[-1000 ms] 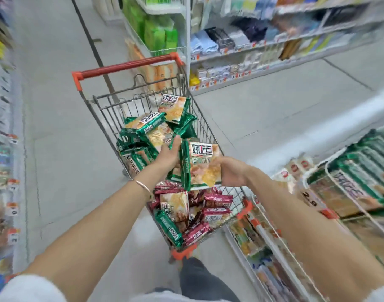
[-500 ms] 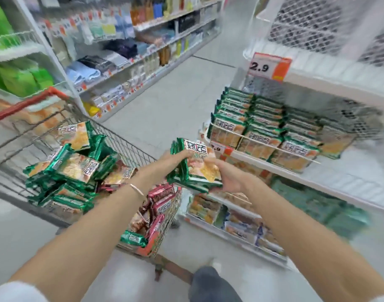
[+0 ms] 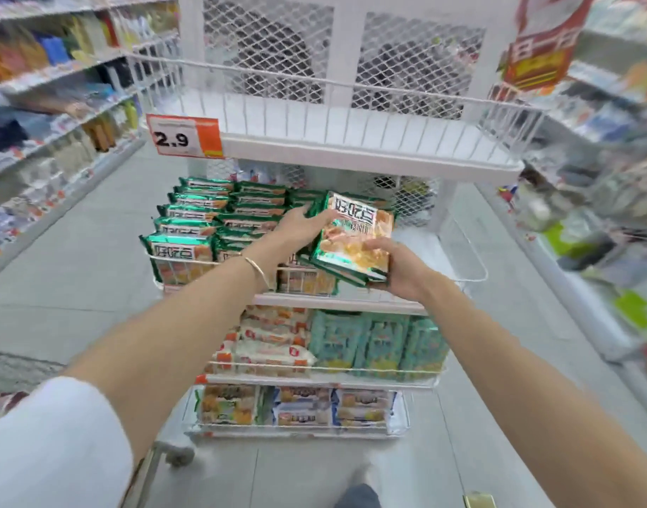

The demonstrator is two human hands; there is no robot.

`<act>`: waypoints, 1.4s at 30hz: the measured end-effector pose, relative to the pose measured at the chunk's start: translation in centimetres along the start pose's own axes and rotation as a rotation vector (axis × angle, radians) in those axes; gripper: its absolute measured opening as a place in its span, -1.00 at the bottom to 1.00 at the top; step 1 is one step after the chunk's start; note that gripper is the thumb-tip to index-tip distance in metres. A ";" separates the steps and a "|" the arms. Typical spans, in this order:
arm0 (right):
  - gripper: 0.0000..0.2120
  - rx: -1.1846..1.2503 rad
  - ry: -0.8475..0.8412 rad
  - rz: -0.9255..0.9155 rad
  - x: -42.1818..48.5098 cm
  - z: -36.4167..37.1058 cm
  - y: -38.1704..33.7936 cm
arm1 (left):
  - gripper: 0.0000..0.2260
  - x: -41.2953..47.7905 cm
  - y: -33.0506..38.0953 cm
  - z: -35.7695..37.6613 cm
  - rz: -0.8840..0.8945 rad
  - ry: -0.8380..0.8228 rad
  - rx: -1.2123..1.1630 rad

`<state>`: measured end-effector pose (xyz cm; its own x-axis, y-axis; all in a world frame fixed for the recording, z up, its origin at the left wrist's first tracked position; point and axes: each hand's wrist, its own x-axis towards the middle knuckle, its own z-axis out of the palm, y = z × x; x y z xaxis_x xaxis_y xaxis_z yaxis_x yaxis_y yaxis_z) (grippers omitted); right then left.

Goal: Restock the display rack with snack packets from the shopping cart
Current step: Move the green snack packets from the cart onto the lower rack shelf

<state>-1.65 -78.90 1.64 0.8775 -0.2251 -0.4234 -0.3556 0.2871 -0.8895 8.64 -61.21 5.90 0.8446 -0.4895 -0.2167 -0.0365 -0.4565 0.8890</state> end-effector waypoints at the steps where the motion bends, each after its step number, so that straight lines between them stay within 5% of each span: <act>1: -0.85 -0.012 0.013 -0.028 1.0 -2.0 -0.8 | -0.28 1.3 1.5 1.0 0.029 -0.014 0.031; 5: -0.79 -0.088 0.096 -0.139 5.1 -8.7 -2.7 | 0.09 7.3 4.3 5.2 0.032 -0.139 0.244; 9: -0.65 -0.276 0.138 -0.191 9.6 -12.5 -2.3 | -0.40 12.5 2.7 9.0 0.070 -0.118 0.394; 13: -0.51 -0.439 0.042 -0.038 14.4 -13.3 0.3 | -0.10 15.7 -1.4 11.1 0.052 0.033 0.693; 15: -0.32 -0.451 0.030 0.101 16.2 -13.0 1.5 | -0.13 17.2 -2.6 11.9 0.025 0.099 0.861; 18: -0.26 -0.402 0.067 0.062 18.2 -11.1 2.1 | -0.20 18.3 -3.1 12.0 0.056 0.193 0.969; 21: -0.35 -0.391 0.042 0.039 19.2 -10.0 2.0 | -0.04 18.5 -3.8 9.9 0.074 0.207 0.929; 24: -0.58 -0.470 -0.162 0.038 18.7 -11.7 0.8 | 0.09 18.2 -4.0 8.5 0.061 0.048 0.996; 27: -0.29 -0.470 -0.186 -0.047 18.7 -13.4 0.9 | 0.14 18.2 -3.9 9.4 0.022 -0.035 1.093; 29: 0.08 -0.755 0.044 -0.332 18.8 -12.9 1.6 | 0.19 18.5 -4.2 10.0 0.006 -0.022 1.157; 32: 0.11 -1.485 0.109 -0.681 17.9 -12.6 2.6 | 0.19 18.8 -4.8 10.2 -0.007 0.018 1.200; 38: 0.01 -1.658 0.058 -0.500 17.8 -13.3 1.8 | 0.10 18.4 -5.2 11.0 0.058 0.150 1.149; 42: -0.02 -1.621 0.082 -0.535 15.6 -12.1 0.6 | -0.07 15.8 -4.1 8.9 0.067 0.104 0.869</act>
<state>7.99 -93.49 -7.59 0.9995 -0.0327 -0.0035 -0.0329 -0.9876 -0.1536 17.38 -73.66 -4.75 0.8690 -0.4846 -0.0998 -0.4458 -0.8544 0.2671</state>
